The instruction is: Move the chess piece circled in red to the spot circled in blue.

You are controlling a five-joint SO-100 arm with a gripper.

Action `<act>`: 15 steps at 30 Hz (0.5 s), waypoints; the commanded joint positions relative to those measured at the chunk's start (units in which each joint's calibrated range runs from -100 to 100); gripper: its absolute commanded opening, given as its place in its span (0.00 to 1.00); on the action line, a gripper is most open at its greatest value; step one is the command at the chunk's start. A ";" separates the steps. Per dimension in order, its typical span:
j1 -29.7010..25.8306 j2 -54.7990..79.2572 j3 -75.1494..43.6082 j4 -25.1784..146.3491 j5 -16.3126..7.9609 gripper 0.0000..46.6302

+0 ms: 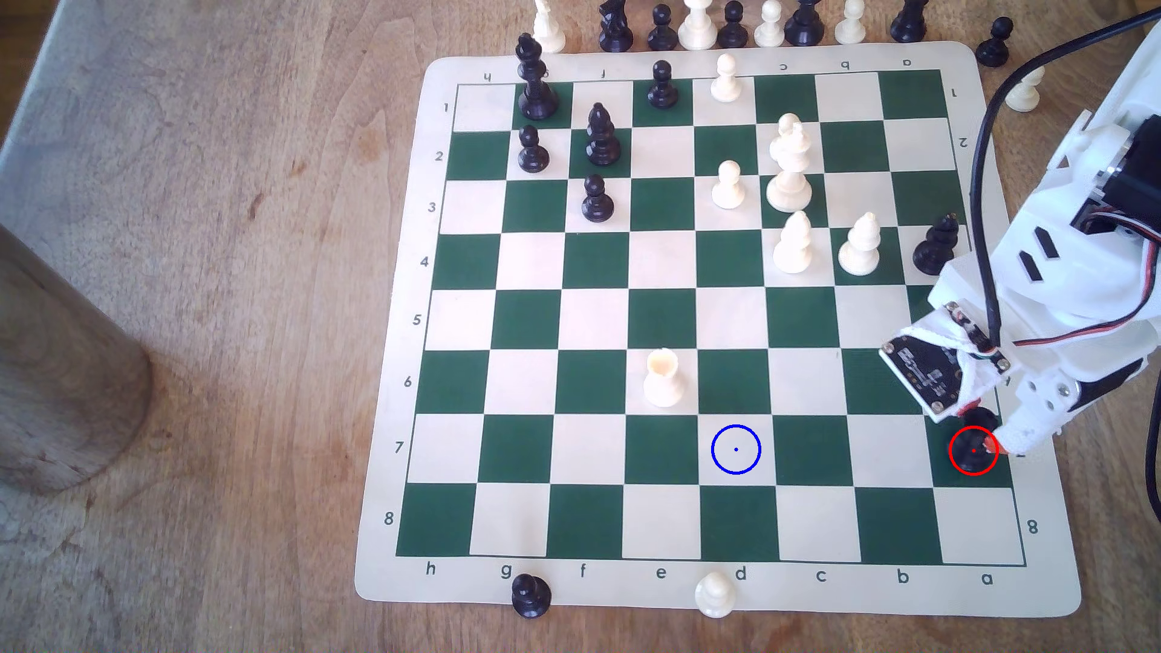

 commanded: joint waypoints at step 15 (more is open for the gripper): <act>0.05 -9.32 -16.69 10.61 -0.68 0.07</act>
